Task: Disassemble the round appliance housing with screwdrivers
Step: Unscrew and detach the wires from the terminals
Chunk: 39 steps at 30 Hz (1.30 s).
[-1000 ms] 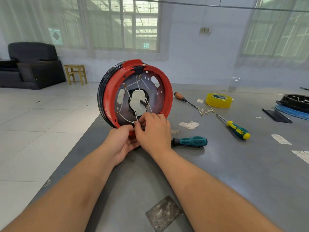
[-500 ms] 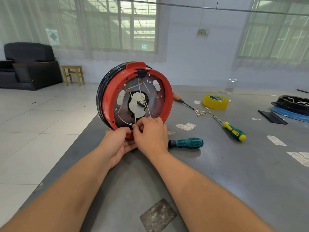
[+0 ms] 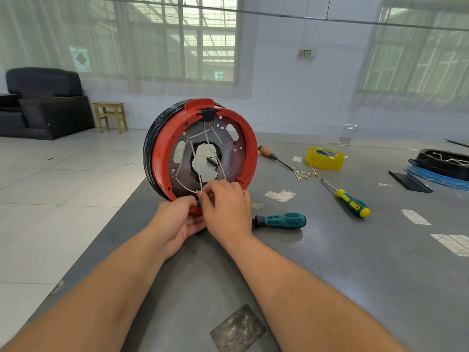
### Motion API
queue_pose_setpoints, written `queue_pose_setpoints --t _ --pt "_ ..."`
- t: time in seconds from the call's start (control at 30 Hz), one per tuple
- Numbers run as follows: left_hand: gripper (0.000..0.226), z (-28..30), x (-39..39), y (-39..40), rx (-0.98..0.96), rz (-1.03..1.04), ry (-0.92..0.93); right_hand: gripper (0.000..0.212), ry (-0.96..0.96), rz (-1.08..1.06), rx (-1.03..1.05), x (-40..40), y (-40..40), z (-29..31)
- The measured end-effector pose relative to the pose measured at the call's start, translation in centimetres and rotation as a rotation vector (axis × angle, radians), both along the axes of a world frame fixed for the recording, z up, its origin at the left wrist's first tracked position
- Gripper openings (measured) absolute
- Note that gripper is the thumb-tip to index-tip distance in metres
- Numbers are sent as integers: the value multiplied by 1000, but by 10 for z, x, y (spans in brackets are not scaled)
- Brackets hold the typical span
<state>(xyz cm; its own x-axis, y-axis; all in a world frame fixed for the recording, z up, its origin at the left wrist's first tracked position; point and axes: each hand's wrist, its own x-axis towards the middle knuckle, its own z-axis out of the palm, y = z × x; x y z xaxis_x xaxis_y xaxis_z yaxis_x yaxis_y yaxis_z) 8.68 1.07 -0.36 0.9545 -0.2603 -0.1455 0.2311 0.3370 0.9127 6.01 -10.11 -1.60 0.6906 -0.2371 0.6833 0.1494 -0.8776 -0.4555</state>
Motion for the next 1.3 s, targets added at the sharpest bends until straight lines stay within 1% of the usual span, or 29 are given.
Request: queue_pose_setpoints --t 0.23,0.37,0.43,0.53,0.63,0.73,0.8,0.97,1.1,1.3 --pt "20 3 -3 3 -65 -24 61 12 -25 19 -21 -10 -17 0" --pt "21 5 -4 4 -57 -41 89 13 -21 54 -59 -28 -37 2" --pt "20 5 -3 4 -51 -32 102 12 -35 87 -45 -37 -51 3" --pt "19 5 -1 5 -37 -23 115 6 -51 110 110 -49 -78 7" --pt "19 4 0 5 -46 -21 122 5 -107 3 339 -52 -112 12" --pt "19 4 1 6 -57 -23 124 6 -136 -127 477 -50 -151 15" --pt "20 4 1 6 -63 -27 125 11 -90 -211 501 -47 -174 13" --pt "21 1 4 7 -80 -39 132 21 153 -367 452 -25 -211 4" --pt "22 -2 9 7 -92 -46 136 20 306 -417 355 -2 -222 6" --pt "25 -6 15 8 -105 -58 148 19 401 -476 238 25 -231 9"
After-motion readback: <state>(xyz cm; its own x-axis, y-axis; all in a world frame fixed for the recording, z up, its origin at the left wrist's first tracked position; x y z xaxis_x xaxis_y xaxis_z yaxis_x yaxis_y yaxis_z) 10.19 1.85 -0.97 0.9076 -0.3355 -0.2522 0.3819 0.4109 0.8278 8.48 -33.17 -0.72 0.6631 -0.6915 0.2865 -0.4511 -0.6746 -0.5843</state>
